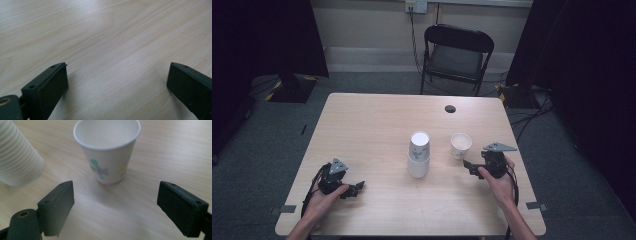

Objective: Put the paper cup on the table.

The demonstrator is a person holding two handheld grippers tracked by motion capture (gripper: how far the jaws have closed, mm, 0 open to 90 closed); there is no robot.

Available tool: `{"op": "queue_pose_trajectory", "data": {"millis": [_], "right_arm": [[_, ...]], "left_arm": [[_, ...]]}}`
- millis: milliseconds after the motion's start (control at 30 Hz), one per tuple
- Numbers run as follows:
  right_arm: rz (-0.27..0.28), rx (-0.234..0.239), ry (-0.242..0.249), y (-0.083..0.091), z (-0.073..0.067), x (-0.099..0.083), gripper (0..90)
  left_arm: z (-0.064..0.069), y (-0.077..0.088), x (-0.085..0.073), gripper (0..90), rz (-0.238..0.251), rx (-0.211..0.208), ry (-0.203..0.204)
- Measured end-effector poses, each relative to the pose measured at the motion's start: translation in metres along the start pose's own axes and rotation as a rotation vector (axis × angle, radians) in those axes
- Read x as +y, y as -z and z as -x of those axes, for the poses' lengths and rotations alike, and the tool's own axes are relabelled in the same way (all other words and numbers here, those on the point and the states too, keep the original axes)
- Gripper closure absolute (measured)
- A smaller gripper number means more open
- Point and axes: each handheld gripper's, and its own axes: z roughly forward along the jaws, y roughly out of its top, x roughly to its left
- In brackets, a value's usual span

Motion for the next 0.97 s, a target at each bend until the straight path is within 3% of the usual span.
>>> {"op": "queue_pose_trajectory", "data": {"millis": [100, 300, 400, 433, 533, 633, 700, 967], "right_arm": [[-0.022, 0.013, -0.017, 0.012, 0.005, -0.016, 14.3], [-0.051, -0.032, -0.065, 0.023, 0.013, -0.038, 14.7], [-0.110, -0.016, -0.091, 0.027, 0.017, -0.055, 14.2], [-0.136, -0.019, -0.085, 0.027, 0.016, -0.059, 13.7], [-0.142, -0.044, -0.062, 0.031, 0.014, -0.063, 13.7], [-0.116, -0.104, 0.014, 0.031, 0.000, -0.072, 12.0], [-0.082, -0.104, 0.012, 0.030, -0.002, -0.076, 10.6], [-0.079, -0.103, 0.013, 0.030, -0.001, -0.076, 10.6]], "left_arm": [[-0.001, 0.000, 0.000, 3.1, -0.003, -0.005, -0.004], [-0.001, 0.000, 0.000, 2.7, -0.002, -0.009, -0.005], [-0.001, 0.000, 0.000, 2.7, -0.002, -0.008, -0.005], [-0.001, 0.000, 0.000, 2.7, -0.002, -0.008, -0.005], [-0.001, 0.000, 0.000, 2.7, -0.002, -0.008, -0.005], [-0.001, 0.000, 0.000, 2.7, -0.002, -0.008, -0.005], [-0.001, 0.000, 0.000, 2.7, -0.002, -0.007, -0.005], [-0.001, 0.000, 0.000, 2.7, -0.001, -0.004, -0.005]]}}
